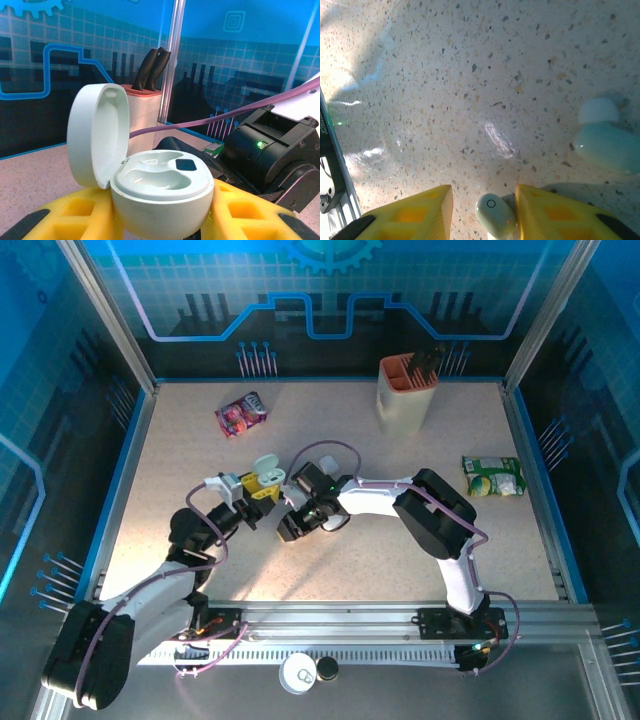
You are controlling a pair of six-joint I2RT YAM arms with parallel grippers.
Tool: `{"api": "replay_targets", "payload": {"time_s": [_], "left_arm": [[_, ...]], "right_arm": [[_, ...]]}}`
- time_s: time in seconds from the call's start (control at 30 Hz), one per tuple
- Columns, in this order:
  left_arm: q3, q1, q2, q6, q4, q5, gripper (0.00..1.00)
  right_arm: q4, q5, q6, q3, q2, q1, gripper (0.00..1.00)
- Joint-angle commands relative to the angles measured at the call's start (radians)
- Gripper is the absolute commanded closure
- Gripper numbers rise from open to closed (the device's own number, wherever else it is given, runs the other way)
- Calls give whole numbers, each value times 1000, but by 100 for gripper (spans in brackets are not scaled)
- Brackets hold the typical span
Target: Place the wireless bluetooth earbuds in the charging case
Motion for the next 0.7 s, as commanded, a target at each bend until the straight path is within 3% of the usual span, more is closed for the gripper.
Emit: {"api": "replay_targets", "payload": {"time_s": [0.0, 0.3, 0.4, 0.67], "left_arm": [[16, 10, 6, 8, 40, 23, 63], [14, 9, 16, 12, 48, 27, 63], [14, 9, 17, 17, 45, 27, 63], [14, 9, 27, 32, 43, 26, 63]], "right_arm": [[-62, -30, -19, -24, -14, 7, 65], [-72, -34, -19, -21, -15, 5, 73], [-72, -14, -12, -21, -10, 7, 85], [-47, 43, 31, -19, -37, 5, 86]]}}
